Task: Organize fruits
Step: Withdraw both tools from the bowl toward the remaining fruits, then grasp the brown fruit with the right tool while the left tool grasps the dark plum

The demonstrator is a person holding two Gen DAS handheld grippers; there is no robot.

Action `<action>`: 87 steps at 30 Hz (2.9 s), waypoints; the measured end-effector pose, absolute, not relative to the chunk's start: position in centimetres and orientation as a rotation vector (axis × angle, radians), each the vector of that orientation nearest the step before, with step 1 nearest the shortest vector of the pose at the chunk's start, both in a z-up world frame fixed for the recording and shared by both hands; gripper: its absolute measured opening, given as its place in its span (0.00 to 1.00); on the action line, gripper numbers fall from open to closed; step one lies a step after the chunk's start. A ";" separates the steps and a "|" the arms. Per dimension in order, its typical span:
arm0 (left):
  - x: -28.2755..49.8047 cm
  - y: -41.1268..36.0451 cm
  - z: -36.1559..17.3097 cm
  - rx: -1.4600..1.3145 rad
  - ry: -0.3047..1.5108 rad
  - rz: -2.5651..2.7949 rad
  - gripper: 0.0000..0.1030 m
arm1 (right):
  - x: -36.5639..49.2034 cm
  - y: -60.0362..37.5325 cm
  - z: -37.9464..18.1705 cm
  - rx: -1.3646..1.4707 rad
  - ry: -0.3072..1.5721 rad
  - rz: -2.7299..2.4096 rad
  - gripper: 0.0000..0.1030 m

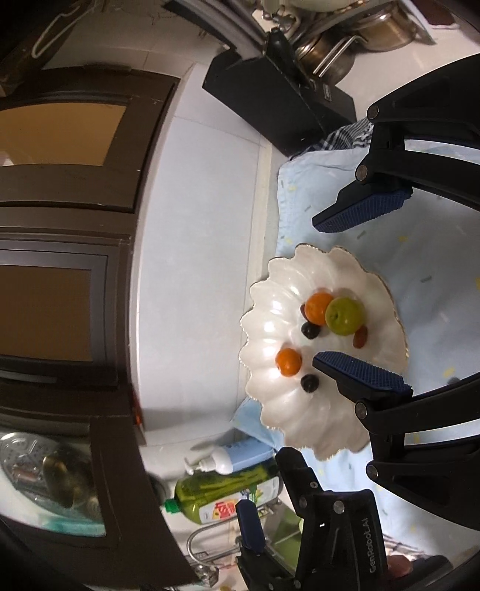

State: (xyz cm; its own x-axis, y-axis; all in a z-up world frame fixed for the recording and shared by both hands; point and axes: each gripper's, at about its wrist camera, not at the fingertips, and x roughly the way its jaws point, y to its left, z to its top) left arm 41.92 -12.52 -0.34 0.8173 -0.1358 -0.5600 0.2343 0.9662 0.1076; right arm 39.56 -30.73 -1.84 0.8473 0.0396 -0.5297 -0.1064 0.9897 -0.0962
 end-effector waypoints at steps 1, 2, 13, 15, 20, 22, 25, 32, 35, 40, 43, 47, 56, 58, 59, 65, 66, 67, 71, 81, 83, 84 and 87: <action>41.3 -12.3 -0.1 0.173 0.577 -0.196 0.86 | 39.0 -30.6 -1.7 -0.123 0.550 0.075 0.66; 41.0 -12.2 0.0 0.171 0.574 -0.195 0.86 | 38.3 -30.5 -1.5 -0.121 0.538 0.068 0.66; 36.4 -10.8 1.0 0.175 0.523 -0.221 0.95 | 32.5 -29.0 0.1 -0.116 0.472 0.030 0.71; 36.1 -10.5 1.1 0.178 0.520 -0.237 0.95 | 31.5 -28.5 0.3 -0.118 0.463 0.010 0.71; 35.6 -9.6 1.5 0.191 0.500 -0.300 0.95 | 29.4 -27.1 0.4 -0.108 0.447 -0.050 0.71; 35.5 -9.2 1.6 0.211 0.495 -0.338 0.95 | 28.6 -26.6 0.5 -0.093 0.433 -0.081 0.71; 35.2 -8.9 1.6 0.240 0.483 -0.381 0.95 | 27.4 -25.7 0.5 -0.074 0.408 -0.128 0.71; 34.7 -7.8 0.9 0.304 0.453 -0.500 0.92 | 25.0 -23.4 -0.9 -0.024 0.395 -0.245 0.71; 34.6 -7.4 0.0 0.332 0.449 -0.559 0.89 | 24.2 -22.5 -1.7 -0.005 0.388 -0.291 0.71; 34.0 -6.8 -1.9 0.384 0.440 -0.663 0.87 | 23.1 -20.4 -3.5 -0.006 0.398 -0.373 0.71; 33.9 -6.9 -3.1 0.423 0.446 -0.718 0.86 | 22.8 -19.5 -4.6 -0.005 0.424 -0.388 0.71; 33.9 -7.5 -4.6 0.466 0.461 -0.783 0.84 | 22.7 -18.9 -6.4 0.007 0.467 -0.412 0.71; 34.9 -9.3 -8.2 0.551 0.484 -0.896 0.77 | 23.5 -18.9 -9.6 0.027 0.560 -0.443 0.66; 35.2 -9.8 -9.2 0.580 0.492 -0.921 0.75 | 23.8 -19.0 -10.4 0.032 0.582 -0.438 0.64; 35.3 -10.0 -9.6 0.591 0.494 -0.930 0.75 | 24.0 -19.1 -10.8 0.036 0.595 -0.438 0.62; 36.1 -11.7 -12.0 0.660 0.538 -0.966 0.68 | 25.0 -19.7 -13.1 0.087 0.670 -0.417 0.53; 36.3 -12.1 -12.4 0.668 0.547 -0.974 0.67 | 25.2 -19.9 -13.4 0.099 0.679 -0.412 0.52; 36.3 -12.3 -12.6 0.672 0.551 -0.980 0.66 | 25.3 -20.0 -13.7 0.109 0.689 -0.408 0.51; 36.6 -13.3 -13.4 0.670 0.577 -1.011 0.59 | 25.7 -20.2 -14.6 0.141 0.713 -0.387 0.46; 37.2 -15.1 -15.4 0.671 0.653 -1.026 0.42 | 26.3 -20.4 -16.0 0.173 0.756 -0.365 0.32; 37.3 -15.4 -15.6 0.668 0.660 -1.023 0.39 | 26.3 -20.5 -16.2 0.175 0.761 -0.367 0.29; 37.3 -15.6 -15.8 0.667 0.664 -1.025 0.37 | 26.3 -20.6 -16.2 0.178 0.762 -0.365 0.29; 37.3 -16.1 -16.1 0.671 0.672 -1.026 0.34 | 26.3 -20.6 -16.3 0.175 0.764 -0.366 0.27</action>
State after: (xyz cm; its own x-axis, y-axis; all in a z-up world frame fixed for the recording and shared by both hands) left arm 37.25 -16.09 -16.08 0.3624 -0.5320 -0.7653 0.9141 0.3632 0.1805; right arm 26.27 -20.56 -16.30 0.6632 -0.2594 -0.7021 0.3848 0.9227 0.0225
